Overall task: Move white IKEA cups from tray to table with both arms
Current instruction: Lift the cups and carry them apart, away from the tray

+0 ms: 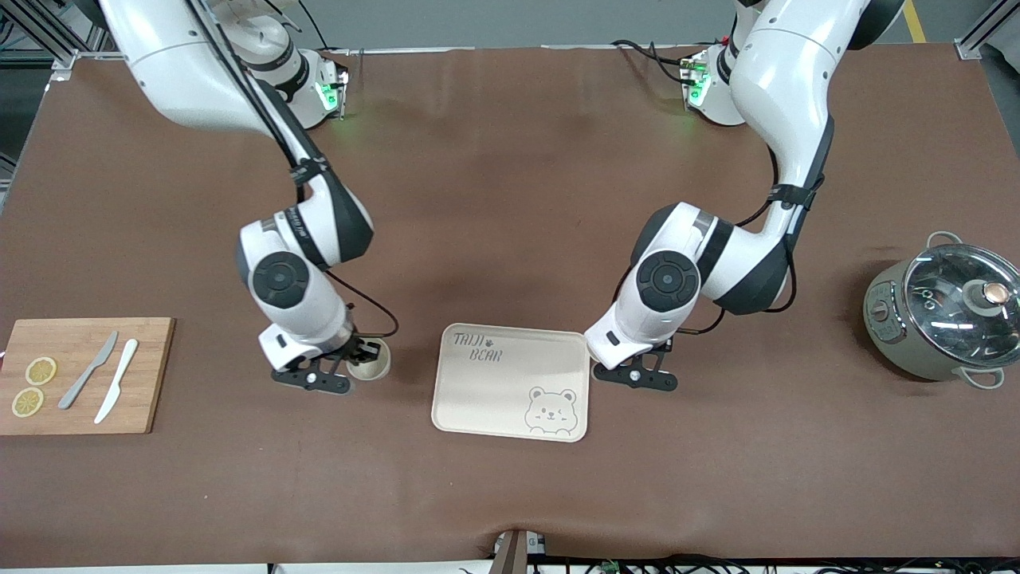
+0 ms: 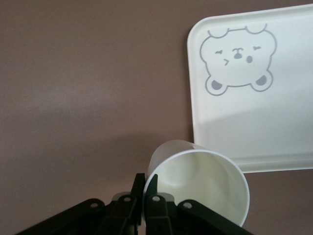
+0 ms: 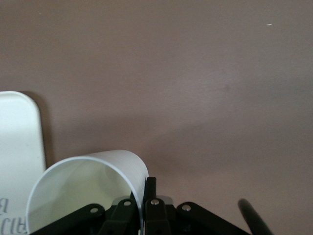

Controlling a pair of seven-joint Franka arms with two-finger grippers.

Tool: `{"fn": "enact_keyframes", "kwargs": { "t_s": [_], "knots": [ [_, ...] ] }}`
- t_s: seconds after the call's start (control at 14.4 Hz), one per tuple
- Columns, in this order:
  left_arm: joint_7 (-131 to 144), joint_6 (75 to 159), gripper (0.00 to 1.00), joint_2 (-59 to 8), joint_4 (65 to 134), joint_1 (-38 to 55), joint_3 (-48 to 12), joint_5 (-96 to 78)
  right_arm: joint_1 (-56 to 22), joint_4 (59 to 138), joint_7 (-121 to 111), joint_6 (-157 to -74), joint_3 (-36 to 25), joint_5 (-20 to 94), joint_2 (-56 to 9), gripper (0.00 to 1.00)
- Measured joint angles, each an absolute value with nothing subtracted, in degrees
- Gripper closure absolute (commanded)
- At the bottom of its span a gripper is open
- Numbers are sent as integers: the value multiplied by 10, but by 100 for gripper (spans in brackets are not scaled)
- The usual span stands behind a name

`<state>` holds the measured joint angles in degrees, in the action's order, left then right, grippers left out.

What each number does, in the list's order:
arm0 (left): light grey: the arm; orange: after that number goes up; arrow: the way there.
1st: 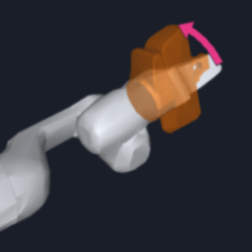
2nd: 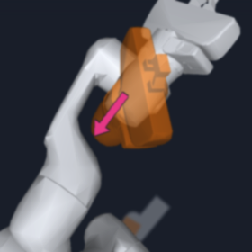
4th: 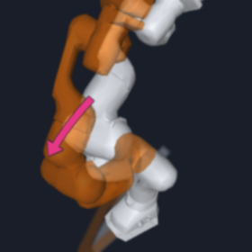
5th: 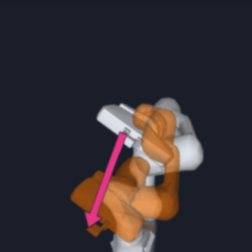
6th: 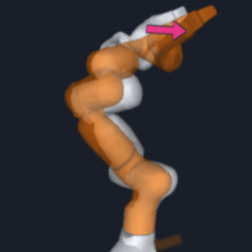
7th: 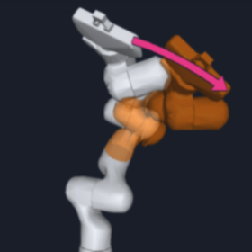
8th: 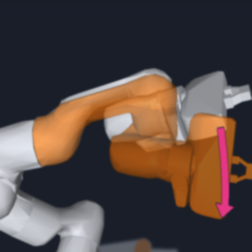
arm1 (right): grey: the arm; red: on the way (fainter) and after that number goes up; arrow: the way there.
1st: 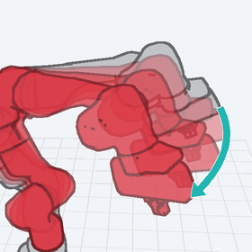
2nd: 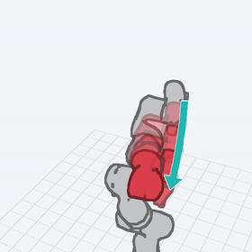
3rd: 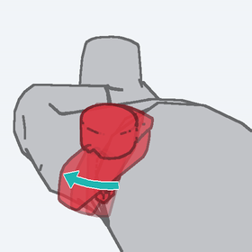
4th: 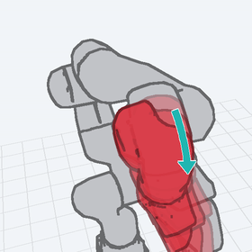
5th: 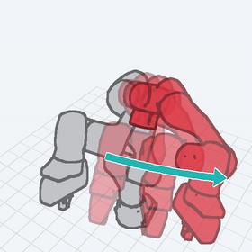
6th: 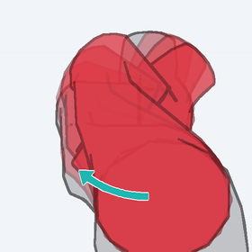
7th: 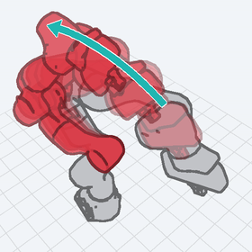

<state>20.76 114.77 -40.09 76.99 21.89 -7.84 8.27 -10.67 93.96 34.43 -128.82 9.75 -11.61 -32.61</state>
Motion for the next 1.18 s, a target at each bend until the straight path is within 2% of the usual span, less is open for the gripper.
{"fn": "enact_keyframes", "kwargs": {
  "t_s": [0.28,0.55,0.69,0.9,1.18],
  "knots": [
    [186,1171,100,-373,824,186,-82,83,-35,1016,253,-1342,116,-114,-298,100],
    [154,1292,100,-293,975,101,-127,83,49,1072,159,-1411,142,-114,-297,100],
    [139,1319,100,-257,1045,52,-159,83,90,1090,119,-1433,158,-114,-297,100],
    [133,1348,100,-221,1121,-45,-244,83,118,1104,77,-1457,163,-114,-297,100],
    [86,1433,100,-204,1223,-255,-412,83,141,1117,33,-1488,164,-114,-307,100]
  ]
}}
